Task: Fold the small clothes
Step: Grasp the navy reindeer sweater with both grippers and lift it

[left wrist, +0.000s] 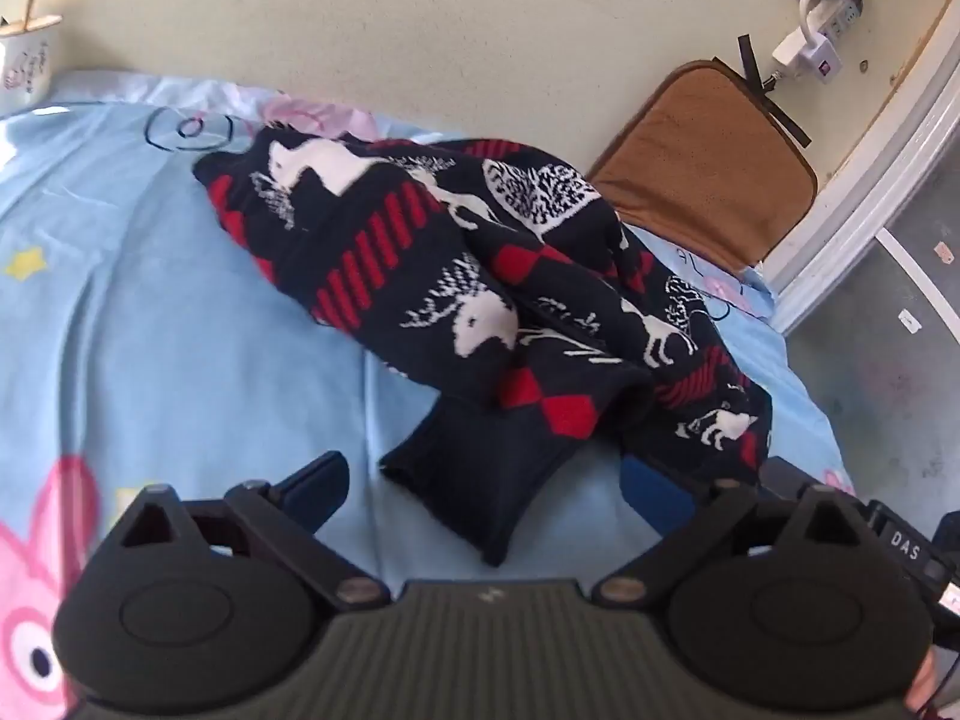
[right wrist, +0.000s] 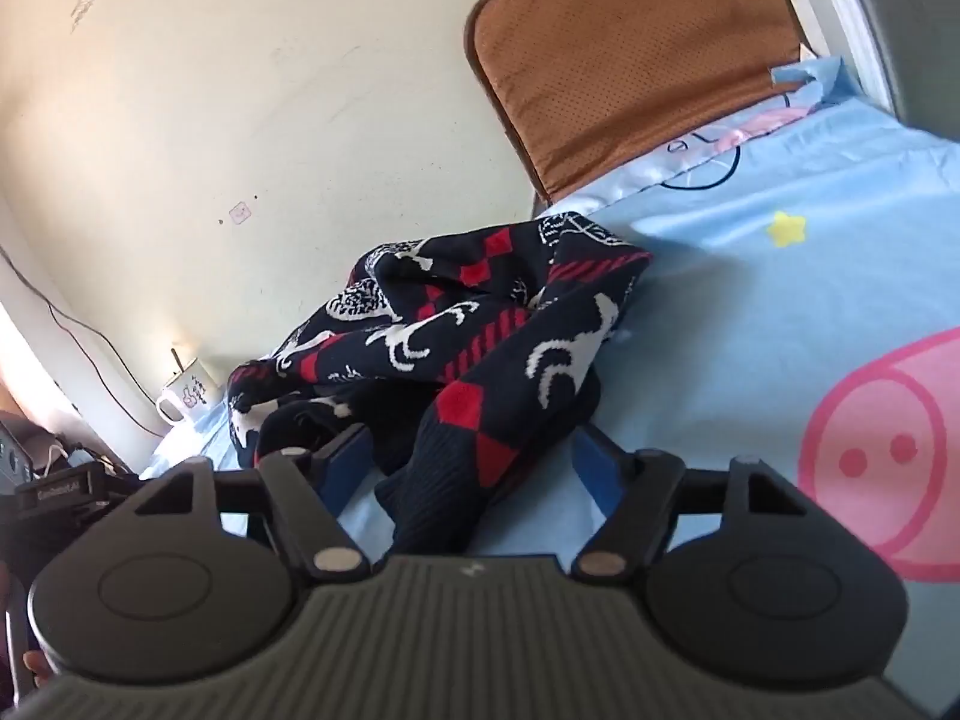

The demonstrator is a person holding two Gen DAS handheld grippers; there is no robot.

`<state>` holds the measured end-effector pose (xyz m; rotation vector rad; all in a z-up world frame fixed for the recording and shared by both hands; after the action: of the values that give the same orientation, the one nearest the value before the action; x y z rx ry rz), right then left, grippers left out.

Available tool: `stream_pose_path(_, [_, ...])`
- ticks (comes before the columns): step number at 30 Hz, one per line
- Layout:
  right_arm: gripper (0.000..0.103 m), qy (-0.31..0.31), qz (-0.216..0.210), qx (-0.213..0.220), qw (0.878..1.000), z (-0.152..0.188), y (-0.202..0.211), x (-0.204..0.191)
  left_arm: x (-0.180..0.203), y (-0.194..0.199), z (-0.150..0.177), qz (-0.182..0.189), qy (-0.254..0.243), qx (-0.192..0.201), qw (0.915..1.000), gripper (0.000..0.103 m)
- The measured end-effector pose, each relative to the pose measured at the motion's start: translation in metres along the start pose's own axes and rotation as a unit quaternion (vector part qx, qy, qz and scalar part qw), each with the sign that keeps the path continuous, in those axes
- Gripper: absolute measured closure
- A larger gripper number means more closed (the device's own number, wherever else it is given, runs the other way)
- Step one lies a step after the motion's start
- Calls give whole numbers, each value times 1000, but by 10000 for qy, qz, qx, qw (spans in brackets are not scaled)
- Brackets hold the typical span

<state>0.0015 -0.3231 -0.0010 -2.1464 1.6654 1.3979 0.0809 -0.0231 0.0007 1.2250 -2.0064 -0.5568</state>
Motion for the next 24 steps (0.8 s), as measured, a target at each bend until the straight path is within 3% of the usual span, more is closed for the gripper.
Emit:
stream_pose_path(1, [46, -93, -35, -119, 9999, 0, -10, 1, 1, -10, -2, 52, 79, -107, 9999, 32])
stream_pose_path(2, [74, -112, 24, -206, 9997, 1, -19, 1, 1, -15, -1, 36, 148, -166, 9997, 59])
stream_pose_path(3, [88, -78, 105, -216, 9997, 1, -24, 1, 2, -17, -3, -126, 134, -157, 9997, 87])
stream_pose_path(4, [88, -60, 80, -120, 9999, -1, -23, 0, 2, -18, -3, -211, 97, -199, 9995, 94])
stream_pose_path(6, [89, 131, 124, 344, 9992, -13, -8, -3, -3, -5, 0, -133, 119, -81, 9998, 95])
stream_pose_path(9, [91, 706, 804, 1280, 9860, -49, 39, -2, -21, 34, -2, -190, 45, 256, 9995, 95])
stream_pose_path(12, [89, 878, 1433, 1671, 9715, -75, 58, 15, -48, 81, -1, -297, 235, 735, 9966, 95])
stream_pose_path(14, [87, 609, 1599, 1723, 9701, -81, 67, 32, -67, 108, 4, -403, 446, 1004, 9931, 95])
stream_pose_path(16, [84, 437, 1306, 1635, 9769, -73, 71, 32, -83, 124, 12, -519, 645, 1121, 9902, 95])
stream_pose_path(18, [71, 1005, 1277, 1635, 9731, -57, 66, 12, -94, 138, 16, -709, 761, 1203, 9873, 95])
stream_pose_path(20, [45, 1533, 1254, 1793, 9637, -39, 63, -8, -105, 155, 18, -954, 880, 1398, 9816, 95])
stream_pose_path(22, [43, 1765, 877, 1757, 9645, -24, 60, -23, -122, 175, 17, -1286, 1035, 1679, 9719, 95])
stream_pose_path(24, [43, 1913, 633, 1404, 9694, -25, 39, -42, -142, 201, 14, -1672, 1284, 1993, 9570, 95])
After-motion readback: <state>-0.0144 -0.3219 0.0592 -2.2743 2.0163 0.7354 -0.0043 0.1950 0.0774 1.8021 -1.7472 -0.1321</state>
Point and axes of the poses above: each gripper's, at about its wrist camera, not at the fingertips, and y roughly against the way its jaws point, x to its right, z to its underside, the point moved 4 cm from there along -y, roughly the way its jaws point, and after that the axes turned 10 degrees about -y, right-handed, at the moved point
